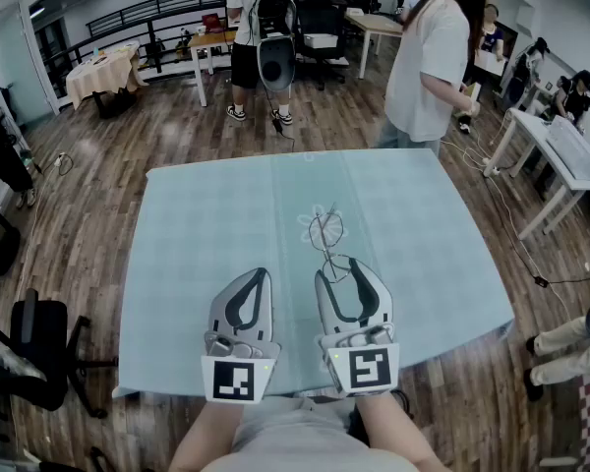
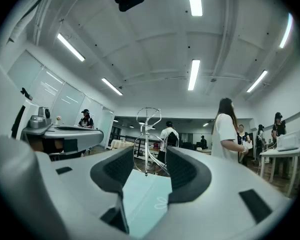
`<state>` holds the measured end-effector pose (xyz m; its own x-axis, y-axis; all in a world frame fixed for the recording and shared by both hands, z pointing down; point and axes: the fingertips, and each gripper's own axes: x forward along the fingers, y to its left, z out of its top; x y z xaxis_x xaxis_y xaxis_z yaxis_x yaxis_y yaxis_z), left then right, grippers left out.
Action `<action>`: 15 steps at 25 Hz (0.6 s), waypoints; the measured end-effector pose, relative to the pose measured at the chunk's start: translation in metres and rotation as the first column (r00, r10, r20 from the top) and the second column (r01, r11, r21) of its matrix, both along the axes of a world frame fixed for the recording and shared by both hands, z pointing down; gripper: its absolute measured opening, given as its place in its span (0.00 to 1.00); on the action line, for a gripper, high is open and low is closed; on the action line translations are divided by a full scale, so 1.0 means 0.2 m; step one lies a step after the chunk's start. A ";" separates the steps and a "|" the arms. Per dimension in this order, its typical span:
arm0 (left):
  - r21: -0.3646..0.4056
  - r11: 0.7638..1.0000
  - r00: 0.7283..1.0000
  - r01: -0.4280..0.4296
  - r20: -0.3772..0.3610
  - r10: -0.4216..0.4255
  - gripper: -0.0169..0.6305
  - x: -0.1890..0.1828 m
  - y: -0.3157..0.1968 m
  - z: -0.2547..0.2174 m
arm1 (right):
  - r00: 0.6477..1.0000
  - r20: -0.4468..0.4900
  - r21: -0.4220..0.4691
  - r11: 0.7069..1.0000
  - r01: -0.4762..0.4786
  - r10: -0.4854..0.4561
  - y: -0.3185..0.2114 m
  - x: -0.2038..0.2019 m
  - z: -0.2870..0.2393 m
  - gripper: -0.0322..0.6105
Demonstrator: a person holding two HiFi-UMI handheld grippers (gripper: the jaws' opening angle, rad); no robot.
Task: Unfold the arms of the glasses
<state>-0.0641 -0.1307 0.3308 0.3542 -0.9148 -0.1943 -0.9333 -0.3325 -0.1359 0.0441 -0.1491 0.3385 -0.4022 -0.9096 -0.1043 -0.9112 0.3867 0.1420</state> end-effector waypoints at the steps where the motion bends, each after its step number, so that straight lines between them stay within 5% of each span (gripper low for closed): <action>1: -0.003 1.000 1.000 0.002 -0.011 -0.002 0.04 0.00 0.00 0.00 | 1.000 0.001 0.002 1.000 0.001 -0.001 0.00 0.00 -0.01 0.38; 15: -0.015 1.000 1.000 0.010 -0.026 -0.010 0.04 -0.02 -0.01 0.00 | 1.000 0.003 -0.012 1.000 0.013 -0.013 -0.01 -0.03 -0.01 0.37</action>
<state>-0.0677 -0.1322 0.3313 0.3402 -0.9210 -0.1895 -0.9396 -0.3251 -0.1068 0.0389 -0.1503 0.3363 -0.4137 -0.9055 -0.0942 -0.9065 0.4001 0.1349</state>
